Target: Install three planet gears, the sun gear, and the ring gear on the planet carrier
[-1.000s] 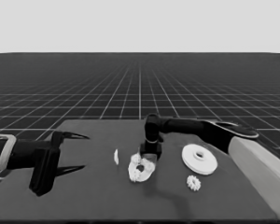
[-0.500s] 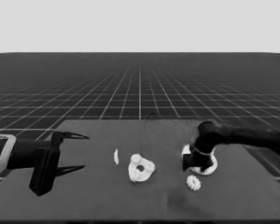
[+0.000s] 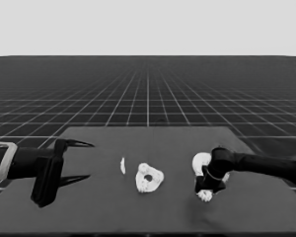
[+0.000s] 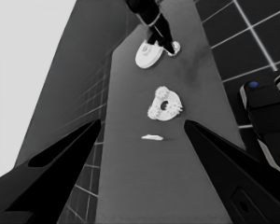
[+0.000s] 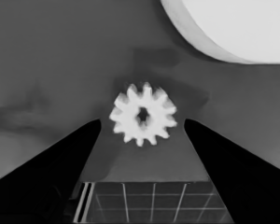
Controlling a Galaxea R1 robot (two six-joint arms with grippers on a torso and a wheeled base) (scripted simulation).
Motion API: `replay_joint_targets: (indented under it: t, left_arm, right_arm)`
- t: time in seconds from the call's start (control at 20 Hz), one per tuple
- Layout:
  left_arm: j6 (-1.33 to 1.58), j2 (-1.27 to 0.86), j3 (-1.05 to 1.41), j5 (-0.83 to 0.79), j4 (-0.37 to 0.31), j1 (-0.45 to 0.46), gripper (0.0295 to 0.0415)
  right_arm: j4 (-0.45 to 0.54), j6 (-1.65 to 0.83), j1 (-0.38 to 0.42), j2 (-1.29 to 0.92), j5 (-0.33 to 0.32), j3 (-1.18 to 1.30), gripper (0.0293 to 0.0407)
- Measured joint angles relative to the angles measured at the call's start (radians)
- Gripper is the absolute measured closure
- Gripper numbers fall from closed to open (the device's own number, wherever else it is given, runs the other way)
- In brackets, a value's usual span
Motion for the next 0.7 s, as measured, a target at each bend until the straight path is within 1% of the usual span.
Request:
replay_joint_targets:
  t: [0.1, 0.3, 0.4, 0.45, 0.7]
  left_arm:
    - [0.0, 0.0, 0.0, 0.0, 0.0, 0.0, 0.0326]
    - [0.0, 0.0, 0.0, 0.0, 0.0, 0.0, 0.0326]
    - [0.0, 0.0, 0.0, 0.0, 0.0, 0.0, 0.0326]
    - [0.0, 0.0, 0.0, 0.0, 0.0, 0.0, 0.0326]
    - [0.0, 0.0, 0.0, 0.0, 0.0, 0.0, 0.0326]
  right_arm:
    - [-0.014, -0.005, -0.016, 0.006, 0.01, -0.015, 0.0315]
    - [-0.021, -0.008, -0.023, 0.009, 0.015, -0.022, 0.0315]
    - [-0.021, -0.008, -0.024, 0.009, 0.015, -0.023, 0.0386]
    - [-0.021, -0.008, -0.024, 0.009, 0.015, -0.023, 0.039]
    - [-0.022, -0.008, -0.024, 0.009, 0.015, -0.023, 0.039]
